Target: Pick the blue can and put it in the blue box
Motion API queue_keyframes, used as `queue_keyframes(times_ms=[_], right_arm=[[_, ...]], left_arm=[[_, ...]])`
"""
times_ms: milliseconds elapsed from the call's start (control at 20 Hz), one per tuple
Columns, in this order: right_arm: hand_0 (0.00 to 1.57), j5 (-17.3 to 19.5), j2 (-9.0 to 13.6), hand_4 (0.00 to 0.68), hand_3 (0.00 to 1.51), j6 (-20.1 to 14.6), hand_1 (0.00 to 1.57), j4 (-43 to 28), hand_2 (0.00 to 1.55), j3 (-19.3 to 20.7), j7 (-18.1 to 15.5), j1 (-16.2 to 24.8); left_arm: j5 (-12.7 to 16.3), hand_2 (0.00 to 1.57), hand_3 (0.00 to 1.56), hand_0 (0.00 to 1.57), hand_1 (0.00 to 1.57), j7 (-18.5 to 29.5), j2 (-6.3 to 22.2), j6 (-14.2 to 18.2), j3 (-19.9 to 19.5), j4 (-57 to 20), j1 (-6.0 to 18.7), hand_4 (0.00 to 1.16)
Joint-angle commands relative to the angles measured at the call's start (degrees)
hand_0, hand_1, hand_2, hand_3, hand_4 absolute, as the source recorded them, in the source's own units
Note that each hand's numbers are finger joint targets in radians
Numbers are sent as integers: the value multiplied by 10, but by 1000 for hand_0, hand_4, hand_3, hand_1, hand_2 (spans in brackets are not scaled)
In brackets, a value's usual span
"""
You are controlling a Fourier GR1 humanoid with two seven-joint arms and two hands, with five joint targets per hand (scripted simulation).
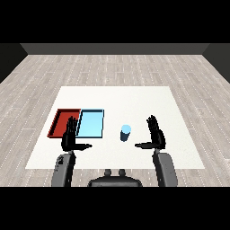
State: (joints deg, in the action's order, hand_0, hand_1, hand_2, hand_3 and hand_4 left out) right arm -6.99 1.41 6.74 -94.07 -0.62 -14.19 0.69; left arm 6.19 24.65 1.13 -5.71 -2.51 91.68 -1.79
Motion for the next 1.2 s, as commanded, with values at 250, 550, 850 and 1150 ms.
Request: queue_keyframes(times_ms=[250,550,850,1150], right_arm=[[0,-17,-13,0,0,3,0,63,0,11,-17,-16],[0,-25,-9,0,0,-2,0,107,0,24,13,-72],[0,-27,-13,0,0,-15,0,131,0,18,20,-80],[0,-60,-14,0,0,-66,0,185,0,-16,-4,-93]], left_arm=[[2,0,0,0,0,11,-5,11,0,-9,-1,0],[30,0,0,0,0,20,7,-16,-18,-54,35,0],[19,0,0,0,0,2,2,9,-10,-55,56,0],[33,0,0,0,0,10,11,-5,-22,-62,53,0]])
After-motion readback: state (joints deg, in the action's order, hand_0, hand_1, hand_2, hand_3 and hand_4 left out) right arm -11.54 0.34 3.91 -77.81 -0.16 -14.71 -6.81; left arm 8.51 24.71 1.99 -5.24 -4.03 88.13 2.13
